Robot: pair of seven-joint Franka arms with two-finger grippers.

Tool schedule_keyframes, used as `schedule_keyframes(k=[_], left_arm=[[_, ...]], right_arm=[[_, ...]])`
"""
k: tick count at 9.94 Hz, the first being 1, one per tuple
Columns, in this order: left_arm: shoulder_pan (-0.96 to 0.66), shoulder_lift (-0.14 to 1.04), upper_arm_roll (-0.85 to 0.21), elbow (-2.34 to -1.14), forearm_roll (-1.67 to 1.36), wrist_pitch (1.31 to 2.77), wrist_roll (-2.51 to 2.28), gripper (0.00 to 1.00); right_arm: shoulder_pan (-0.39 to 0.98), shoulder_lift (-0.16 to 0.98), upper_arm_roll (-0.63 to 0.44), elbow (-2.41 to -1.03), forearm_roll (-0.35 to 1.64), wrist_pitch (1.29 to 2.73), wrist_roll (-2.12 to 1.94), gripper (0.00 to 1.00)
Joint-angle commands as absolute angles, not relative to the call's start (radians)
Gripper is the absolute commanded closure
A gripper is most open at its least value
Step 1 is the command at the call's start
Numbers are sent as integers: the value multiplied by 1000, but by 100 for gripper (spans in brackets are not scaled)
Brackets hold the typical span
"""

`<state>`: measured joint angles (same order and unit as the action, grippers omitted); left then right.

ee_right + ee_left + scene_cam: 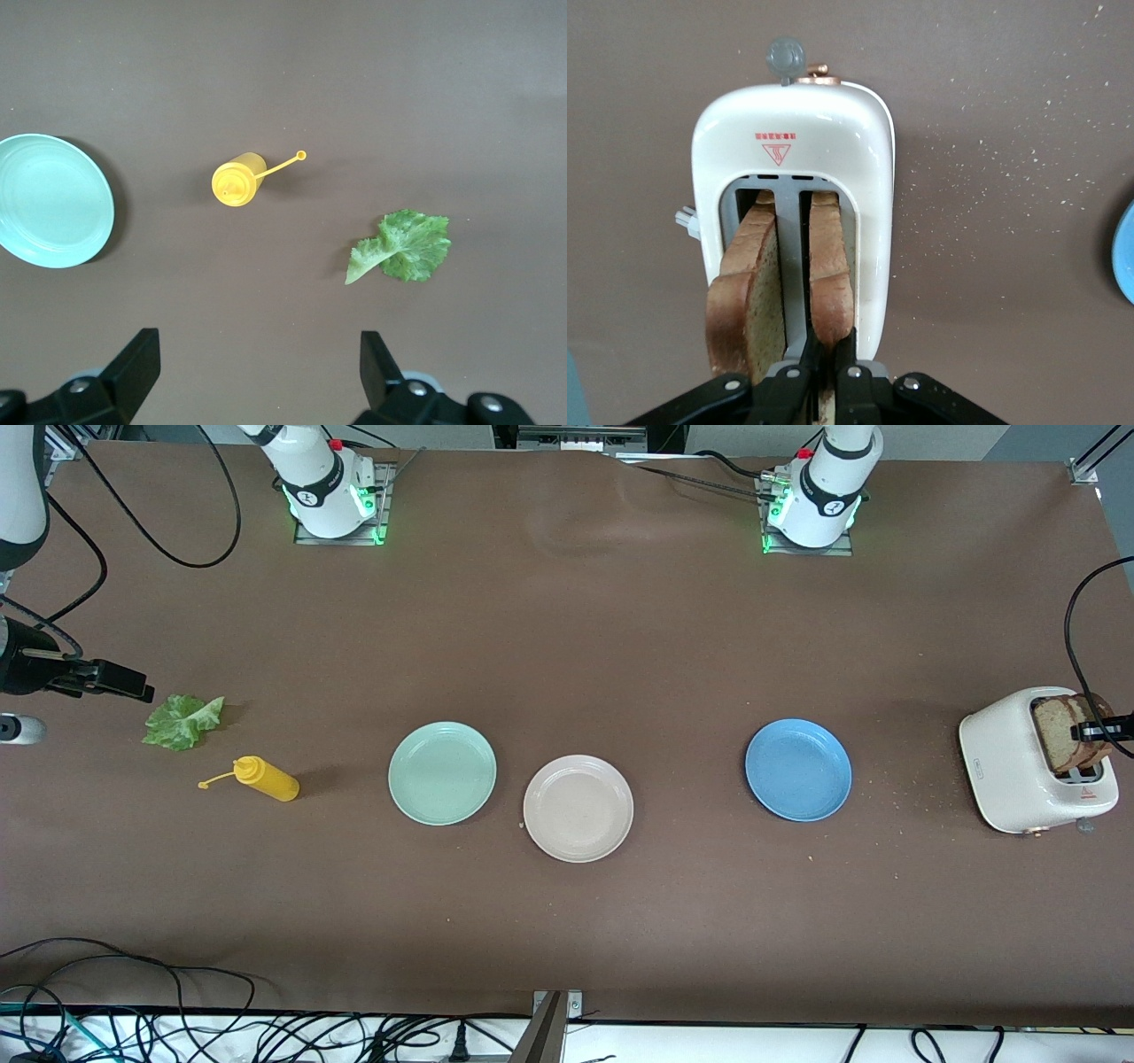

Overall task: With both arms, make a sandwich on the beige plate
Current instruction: 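Lift the toast slice out of the toaster with the left gripper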

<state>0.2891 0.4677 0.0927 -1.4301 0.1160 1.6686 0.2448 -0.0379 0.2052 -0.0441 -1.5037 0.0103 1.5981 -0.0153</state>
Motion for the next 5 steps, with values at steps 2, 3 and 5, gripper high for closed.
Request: schedule_keyframes(k=[2,3,5], left_arm=[[263,466,84,-1303,95,1528,252,100],[240,477,84,-1236,95,1467,252,100],[172,480,86,-1177,31,1372,250,100]], right_arm=[[-46,198,-38,-1509,15,1594,-25,0],[-46,198,-38,-1509,15,1592,-25,0],[-46,198,-38,-1509,15,1592,-25,0]])
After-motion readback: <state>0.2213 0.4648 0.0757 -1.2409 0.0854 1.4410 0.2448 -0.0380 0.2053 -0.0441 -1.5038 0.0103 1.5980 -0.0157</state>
